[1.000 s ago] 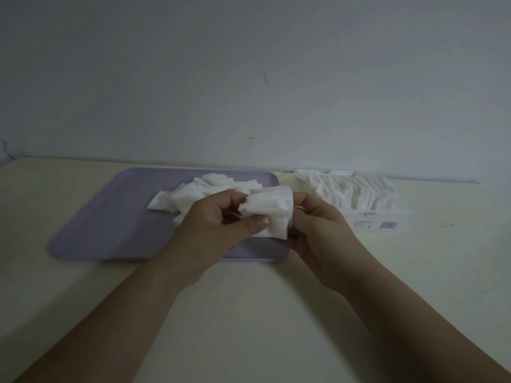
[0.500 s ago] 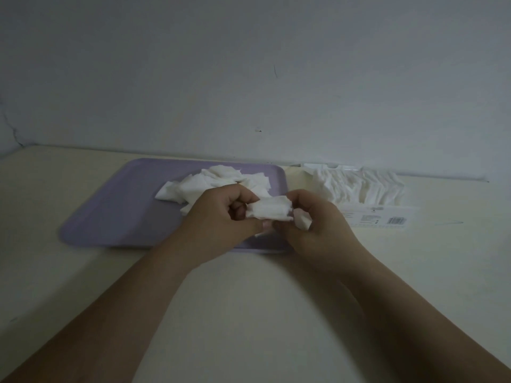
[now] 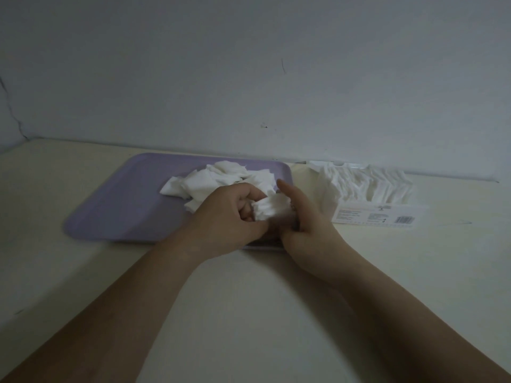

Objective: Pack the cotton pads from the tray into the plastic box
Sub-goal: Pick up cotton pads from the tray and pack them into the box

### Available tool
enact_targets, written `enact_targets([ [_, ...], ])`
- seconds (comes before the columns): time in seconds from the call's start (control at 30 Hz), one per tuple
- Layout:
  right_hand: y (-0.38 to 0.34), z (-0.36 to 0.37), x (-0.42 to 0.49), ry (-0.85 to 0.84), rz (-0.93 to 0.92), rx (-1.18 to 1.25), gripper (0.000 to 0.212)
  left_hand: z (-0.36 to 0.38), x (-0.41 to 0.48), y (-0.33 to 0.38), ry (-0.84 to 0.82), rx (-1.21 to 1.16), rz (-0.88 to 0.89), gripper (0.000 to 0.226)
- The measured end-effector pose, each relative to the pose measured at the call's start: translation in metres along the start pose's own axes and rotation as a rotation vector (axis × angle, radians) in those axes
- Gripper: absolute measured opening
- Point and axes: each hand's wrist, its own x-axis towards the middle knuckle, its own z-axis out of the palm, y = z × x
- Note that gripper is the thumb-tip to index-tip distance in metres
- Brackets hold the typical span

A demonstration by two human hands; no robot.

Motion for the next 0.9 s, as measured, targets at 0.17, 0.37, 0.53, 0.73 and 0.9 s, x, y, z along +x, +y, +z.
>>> enact_targets([
  [0.17, -0.001, 0.001, 0.001, -0.041, 0.011, 0.067, 0.098, 0.003, 0.0, 0.003, 0.009, -0.013, 0.011, 0.034],
  [0.37, 0.004, 0.004, 0.0, -0.069, -0.076, -0.05, 0.085, 0.002, -0.002, 0.004, 0.022, 0.037, -0.017, 0.023],
  [0.53, 0.003, 0.005, -0.002, -0.036, -0.154, -0.118, 0.075, 0.005, 0.0, 0.007, 0.123, 0.04, -0.096, 0.025],
  [0.73, 0.004, 0.005, -0.002, 0.107, -0.08, -0.033, 0.053, 0.005, 0.002, 0.009, 0.171, -0.042, -0.166, 0.017],
  [0.9, 0.008, -0.001, 0.001, 0.145, -0.037, 0.034, 0.067, -0.003, 0.002, 0.014, 0.023, -0.22, -0.272, 0.017],
])
